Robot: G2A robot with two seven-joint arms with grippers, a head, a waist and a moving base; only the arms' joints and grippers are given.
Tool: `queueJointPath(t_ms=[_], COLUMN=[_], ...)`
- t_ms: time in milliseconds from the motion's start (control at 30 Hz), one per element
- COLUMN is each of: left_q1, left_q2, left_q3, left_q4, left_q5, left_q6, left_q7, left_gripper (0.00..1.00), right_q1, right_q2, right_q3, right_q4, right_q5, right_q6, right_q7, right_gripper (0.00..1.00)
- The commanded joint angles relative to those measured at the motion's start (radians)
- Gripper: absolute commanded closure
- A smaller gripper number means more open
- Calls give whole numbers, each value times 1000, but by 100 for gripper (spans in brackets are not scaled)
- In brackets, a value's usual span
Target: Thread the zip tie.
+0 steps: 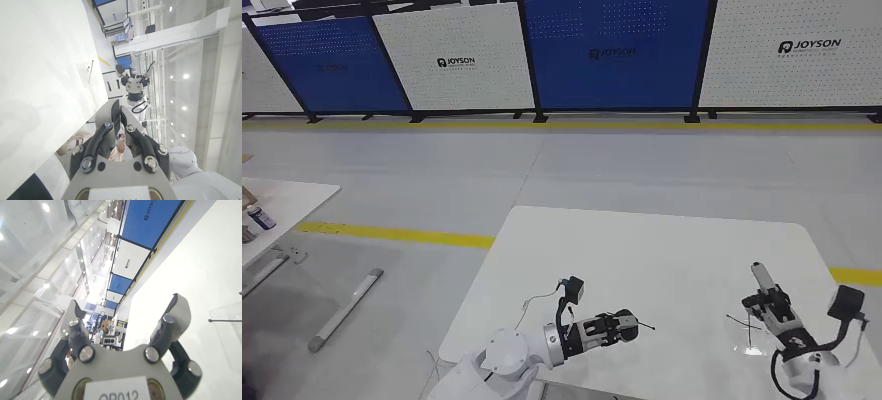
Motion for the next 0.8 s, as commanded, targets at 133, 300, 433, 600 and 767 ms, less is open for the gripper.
queueJointPath(t_ms=[133,300,433,600,767], left_q1=[0,0,0,0,0], left_q2=[0,0,0,0,0], left_q3=[0,0,0,0,0], left_q4=[0,0,0,0,0], left_q5=[0,0,0,0,0], left_q6=[0,0,0,0,0], left_q7=[0,0,0,0,0], left_gripper=[100,100,100,100,100], right_q1=[45,135,182,224,224], right_q2=[14,35,50,51,51], right_q3=[18,51,54,34,34], right_q4=[2,23,78,119,119], right_q5=[-59,-186,-292,-418,-418], right_q6=[115,251,251,251,251], right_q7=[191,375,528,542,542], right_gripper=[0,0,0,0,0])
